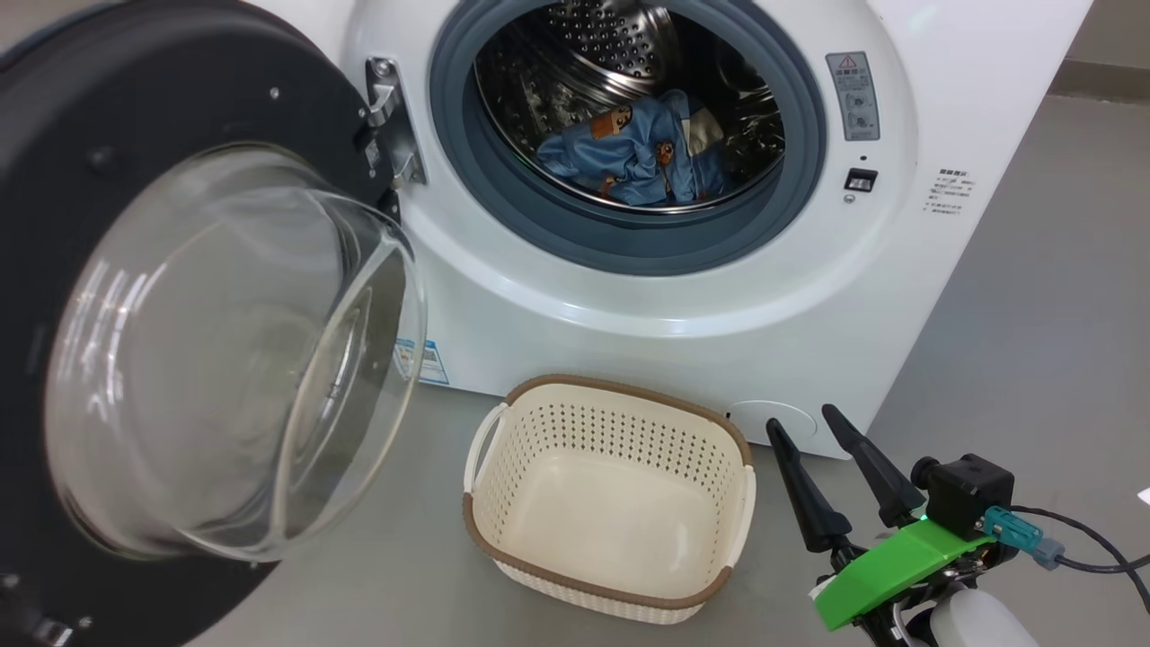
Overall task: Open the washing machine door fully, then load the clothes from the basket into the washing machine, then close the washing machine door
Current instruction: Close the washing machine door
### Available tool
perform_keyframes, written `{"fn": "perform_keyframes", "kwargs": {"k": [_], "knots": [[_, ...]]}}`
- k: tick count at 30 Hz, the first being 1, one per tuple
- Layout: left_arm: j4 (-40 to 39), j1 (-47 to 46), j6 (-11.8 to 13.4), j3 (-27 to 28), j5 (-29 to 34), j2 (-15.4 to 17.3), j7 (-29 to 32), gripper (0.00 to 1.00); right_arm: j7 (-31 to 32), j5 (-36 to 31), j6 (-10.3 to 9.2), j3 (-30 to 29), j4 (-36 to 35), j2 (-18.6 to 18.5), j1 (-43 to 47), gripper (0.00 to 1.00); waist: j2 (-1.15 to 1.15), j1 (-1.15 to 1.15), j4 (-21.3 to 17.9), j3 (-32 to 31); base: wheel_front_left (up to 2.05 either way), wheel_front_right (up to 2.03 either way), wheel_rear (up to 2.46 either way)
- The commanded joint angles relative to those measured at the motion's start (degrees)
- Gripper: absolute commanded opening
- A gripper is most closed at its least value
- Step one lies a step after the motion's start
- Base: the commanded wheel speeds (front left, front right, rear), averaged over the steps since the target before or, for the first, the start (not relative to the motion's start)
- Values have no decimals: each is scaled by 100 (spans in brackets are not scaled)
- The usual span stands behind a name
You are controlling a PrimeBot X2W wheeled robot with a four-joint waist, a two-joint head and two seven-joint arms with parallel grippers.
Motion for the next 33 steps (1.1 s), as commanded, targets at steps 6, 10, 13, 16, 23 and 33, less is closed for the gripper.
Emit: {"fn": "perform_keyframes", "kwargs": {"k": [6, 10, 13, 16, 23, 33], "knots": [[-1310, 338, 80, -122, -314, -36, 746, 0, -28, 58, 9, 44, -134, 86, 78, 100, 0, 0, 37, -107, 0, 0, 0], [-2097, 585, 325, -231, -467, -255, 1002, 0, -28, 74, 9, 31, -139, 118, 91, 100, 0, 0, 16, -143, 0, 0, 0], [-2606, 761, 495, -276, -584, -401, 1138, 0, -28, 96, 9, 33, -149, 144, 86, 100, 0, 0, -59, -176, 0, 0, 0], [-3053, 912, 631, -319, -632, -519, 1196, 0, -28, 109, 9, 12, -160, 156, 105, 100, 0, 0, -158, -202, 0, 0, 0], [-3883, 1155, 867, -415, -825, -794, 1335, 0, -28, 114, 9, -30, -162, 164, 162, 100, 0, 0, -421, -236, 0, 0, 0], [-4591, 1277, 1019, -701, -825, -1211, 1261, 0, -28, 115, 9, -59, -173, 169, 134, 100, 0, 0, -973, -237, 0, 0, 0]]}}
